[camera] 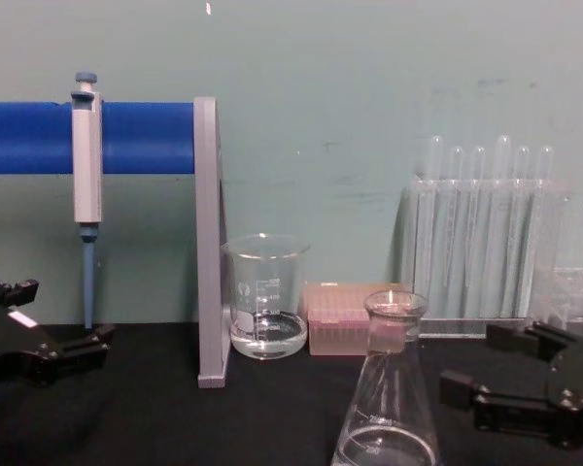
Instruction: Grasp the erlenmeyer flask with one hand, shake it three times, then place it back.
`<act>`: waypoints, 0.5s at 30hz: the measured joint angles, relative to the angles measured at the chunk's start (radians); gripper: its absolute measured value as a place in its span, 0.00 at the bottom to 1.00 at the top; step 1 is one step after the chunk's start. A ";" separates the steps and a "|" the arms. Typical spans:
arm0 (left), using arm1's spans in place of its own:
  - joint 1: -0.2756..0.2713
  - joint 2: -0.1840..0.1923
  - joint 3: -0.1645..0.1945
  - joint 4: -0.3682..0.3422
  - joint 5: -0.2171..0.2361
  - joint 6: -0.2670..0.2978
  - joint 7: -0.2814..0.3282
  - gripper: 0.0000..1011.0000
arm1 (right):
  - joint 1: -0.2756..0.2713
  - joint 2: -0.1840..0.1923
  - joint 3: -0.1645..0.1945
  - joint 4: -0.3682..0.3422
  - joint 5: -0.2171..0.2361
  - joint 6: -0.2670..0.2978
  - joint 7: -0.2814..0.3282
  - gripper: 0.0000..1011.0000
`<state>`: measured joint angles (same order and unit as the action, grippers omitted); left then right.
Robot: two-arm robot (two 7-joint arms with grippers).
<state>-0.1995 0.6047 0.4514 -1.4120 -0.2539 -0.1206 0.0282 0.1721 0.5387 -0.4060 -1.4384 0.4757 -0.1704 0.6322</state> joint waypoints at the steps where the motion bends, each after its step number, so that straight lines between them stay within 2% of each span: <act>1: 0.000 0.000 0.000 0.000 0.000 0.000 0.000 0.99 | 0.008 -0.006 -0.003 0.010 0.000 0.000 0.006 0.99; 15: 0.000 0.000 0.000 0.000 0.000 0.000 0.000 0.99 | 0.089 -0.057 -0.035 0.106 0.009 -0.006 0.058 0.99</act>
<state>-0.1995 0.6047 0.4514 -1.4119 -0.2539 -0.1205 0.0282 0.2610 0.4819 -0.4409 -1.3323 0.4846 -0.1763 0.6898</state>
